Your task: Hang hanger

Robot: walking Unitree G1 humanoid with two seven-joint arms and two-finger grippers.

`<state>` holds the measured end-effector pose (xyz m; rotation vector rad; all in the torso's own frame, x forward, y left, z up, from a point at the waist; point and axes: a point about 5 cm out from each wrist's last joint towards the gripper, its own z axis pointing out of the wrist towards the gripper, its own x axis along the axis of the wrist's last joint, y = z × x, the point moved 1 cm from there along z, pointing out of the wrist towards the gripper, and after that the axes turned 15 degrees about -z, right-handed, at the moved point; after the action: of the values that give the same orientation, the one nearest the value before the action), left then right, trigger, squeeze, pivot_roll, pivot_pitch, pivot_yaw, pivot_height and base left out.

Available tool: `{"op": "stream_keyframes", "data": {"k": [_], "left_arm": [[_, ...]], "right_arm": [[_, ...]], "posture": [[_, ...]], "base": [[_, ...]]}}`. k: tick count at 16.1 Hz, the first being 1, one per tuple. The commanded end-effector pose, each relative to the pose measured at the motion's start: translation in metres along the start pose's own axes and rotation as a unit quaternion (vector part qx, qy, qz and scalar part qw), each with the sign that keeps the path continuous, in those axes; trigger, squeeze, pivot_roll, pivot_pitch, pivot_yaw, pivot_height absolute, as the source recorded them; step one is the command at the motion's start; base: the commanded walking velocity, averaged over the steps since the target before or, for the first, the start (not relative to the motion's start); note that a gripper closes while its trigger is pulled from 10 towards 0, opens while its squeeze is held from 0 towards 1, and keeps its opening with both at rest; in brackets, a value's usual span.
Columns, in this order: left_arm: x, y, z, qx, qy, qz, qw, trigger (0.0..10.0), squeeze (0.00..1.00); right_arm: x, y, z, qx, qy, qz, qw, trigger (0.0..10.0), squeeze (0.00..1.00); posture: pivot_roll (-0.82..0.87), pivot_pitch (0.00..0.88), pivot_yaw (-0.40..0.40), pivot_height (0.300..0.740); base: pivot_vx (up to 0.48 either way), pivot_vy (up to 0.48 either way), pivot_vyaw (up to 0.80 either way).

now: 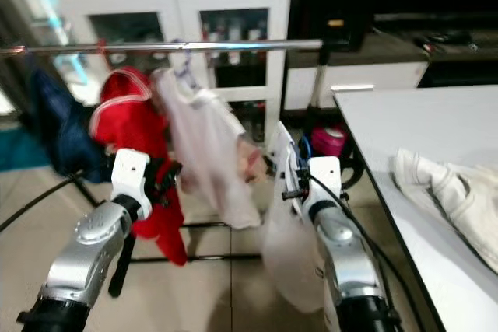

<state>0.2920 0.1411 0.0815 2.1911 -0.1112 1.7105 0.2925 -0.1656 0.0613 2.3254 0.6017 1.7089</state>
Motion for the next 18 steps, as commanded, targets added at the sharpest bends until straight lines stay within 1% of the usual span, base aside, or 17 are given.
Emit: {"op": "stream_keyframes", "data": {"k": [1,3,5,7,8,10,11,12,13,14,15,18], "left_arm": [[0.002,0.009,0.003,-0.016,0.004,0.003,1.000,10.0,0.00],[0.002,0.009,0.003,-0.018,0.004,0.006,1.000,10.0,0.00],[0.005,0.011,0.003,-0.029,0.006,0.025,0.999,10.0,0.00],[0.007,0.013,0.002,-0.038,0.008,0.030,0.999,10.0,0.00],[0.007,0.013,0.002,-0.040,0.008,0.032,0.999,10.0,0.00],[0.010,0.017,0.000,-0.062,0.019,0.038,0.997,10.0,0.00],[0.015,0.022,-0.002,-0.085,0.031,0.034,0.995,10.0,0.00],[0.019,0.027,-0.005,-0.122,0.035,0.045,0.991,10.0,0.00],[0.021,0.034,-0.009,-0.170,0.029,0.064,0.983,10.0,0.00],[0.022,0.039,-0.012,-0.204,0.020,0.077,0.976,10.0,0.00],[0.023,0.042,-0.015,-0.229,0.010,0.087,0.969,10.0,0.00],[0.029,0.047,-0.020,-0.269,-0.006,0.097,0.958,10.0,0.00]], "right_arm": [[0.007,0.011,0.000,-0.014,0.017,-0.006,1.000,10.0,0.00],[0.011,0.008,0.000,-0.002,0.024,-0.020,1.000,10.0,0.00],[0.014,0.005,0.000,-0.002,0.030,-0.025,0.999,10.0,0.00],[0.016,0.008,0.000,-0.010,0.032,-0.012,0.999,10.0,0.00],[0.017,0.009,0.000,-0.010,0.033,-0.017,0.999,10.0,0.00],[0.024,0.013,0.001,-0.014,0.038,-0.024,0.999,10.0,0.00],[0.030,0.015,0.001,-0.017,0.045,-0.033,0.998,10.0,0.00],[0.035,0.018,0.000,-0.021,0.052,-0.042,0.998,10.0,0.00],[0.040,0.021,-0.001,-0.024,0.057,-0.040,0.997,10.0,0.00],[0.043,0.023,-0.002,-0.027,0.059,-0.025,0.998,10.0,0.00],[0.046,0.026,-0.003,-0.029,0.059,-0.014,0.998,10.0,0.00],[0.057,0.032,-0.004,-0.040,0.068,-0.029,0.996,10.0,0.00]], "posture": [[0.01,0.000,0.052,0.740],[0.01,0.000,0.052,0.740],[0.01,0.000,0.052,0.740],[0.01,0.000,0.052,0.740],[0.01,0.000,0.054,0.740],[0.01,0.000,0.057,0.740],[0.01,0.000,0.057,0.740],[0.01,0.000,0.057,0.740],[0.01,0.000,0.055,0.740],[0.01,0.000,0.055,0.740],[0.01,0.000,0.051,0.740],[0.01,0.000,0.052,0.740]], "base": [[0.349,0.000,0.00],[0.349,0.000,0.22],[0.349,0.000,0.80],[0.351,0.000,0.00],[0.349,0.000,0.00],[0.332,0.000,0.00],[0.000,0.000,0.00],[0.000,0.000,0.00],[0.000,0.000,0.00],[0.000,0.000,0.00],[0.000,0.000,0.00],[0.000,0.000,0.00]]}}
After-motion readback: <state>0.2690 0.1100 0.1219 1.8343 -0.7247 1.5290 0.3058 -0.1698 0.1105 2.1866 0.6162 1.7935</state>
